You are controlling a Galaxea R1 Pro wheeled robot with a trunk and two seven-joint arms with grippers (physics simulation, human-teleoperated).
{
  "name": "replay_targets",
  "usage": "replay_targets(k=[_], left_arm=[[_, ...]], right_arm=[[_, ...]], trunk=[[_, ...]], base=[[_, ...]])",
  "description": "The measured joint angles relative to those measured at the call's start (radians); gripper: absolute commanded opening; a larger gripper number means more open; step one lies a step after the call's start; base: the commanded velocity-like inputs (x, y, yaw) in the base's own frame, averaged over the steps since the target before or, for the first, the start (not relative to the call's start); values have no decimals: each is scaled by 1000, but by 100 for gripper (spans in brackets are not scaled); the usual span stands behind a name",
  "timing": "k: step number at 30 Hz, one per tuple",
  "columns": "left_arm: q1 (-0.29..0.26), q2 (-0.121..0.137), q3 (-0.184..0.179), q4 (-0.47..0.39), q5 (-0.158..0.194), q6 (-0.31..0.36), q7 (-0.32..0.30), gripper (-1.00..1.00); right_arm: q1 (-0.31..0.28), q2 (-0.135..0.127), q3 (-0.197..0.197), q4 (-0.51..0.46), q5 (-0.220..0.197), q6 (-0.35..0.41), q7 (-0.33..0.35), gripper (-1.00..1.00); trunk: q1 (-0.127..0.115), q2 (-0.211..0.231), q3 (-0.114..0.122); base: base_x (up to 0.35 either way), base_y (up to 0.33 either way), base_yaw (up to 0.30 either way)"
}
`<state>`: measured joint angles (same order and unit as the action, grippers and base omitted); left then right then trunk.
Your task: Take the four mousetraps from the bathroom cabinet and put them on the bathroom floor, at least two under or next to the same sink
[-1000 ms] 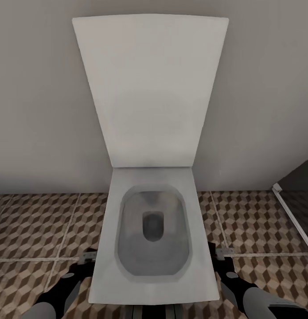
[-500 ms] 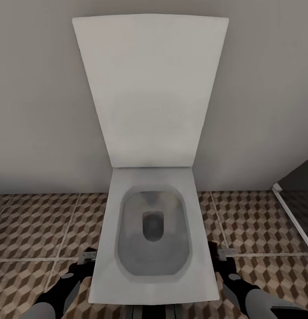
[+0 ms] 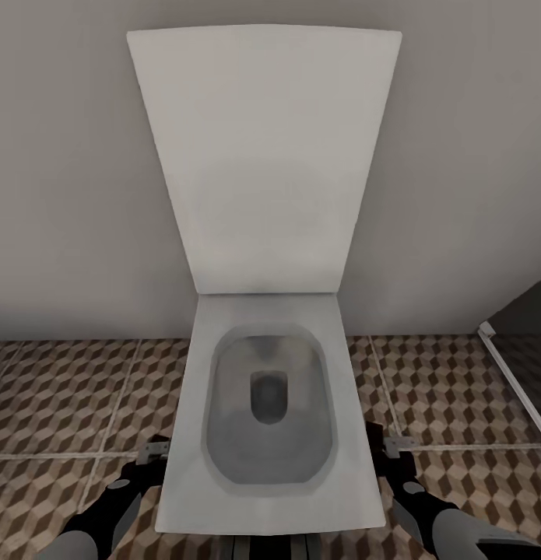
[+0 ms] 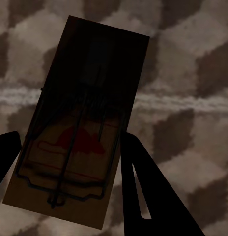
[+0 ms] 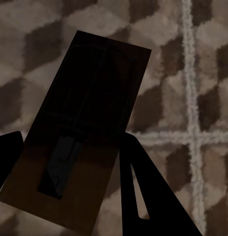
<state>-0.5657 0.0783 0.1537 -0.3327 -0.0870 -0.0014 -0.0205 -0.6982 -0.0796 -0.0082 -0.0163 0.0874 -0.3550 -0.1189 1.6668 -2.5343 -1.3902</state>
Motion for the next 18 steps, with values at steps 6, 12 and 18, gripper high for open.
replay_targets(k=[6, 12, 18], left_arm=[[0, 0, 0, -1, 0, 0, 0, -100], [0, -4, 0, -4, -2, 0, 4, -100], [0, -7, 2, -4, -2, 0, 27, -100]], right_arm=[[-1, 0, 0, 0, -6, -3, 0, -100], [0, -4, 0, 0, -8, -2, 0, -100], [0, -5, 0, 0, -8, -2, 0, -100]], trunk=[[0, 0, 0], [0, 0, 0], [0, 0, 0]], base=[[0, 0, 0], [0, 0, 0], [0, 0, 0]])
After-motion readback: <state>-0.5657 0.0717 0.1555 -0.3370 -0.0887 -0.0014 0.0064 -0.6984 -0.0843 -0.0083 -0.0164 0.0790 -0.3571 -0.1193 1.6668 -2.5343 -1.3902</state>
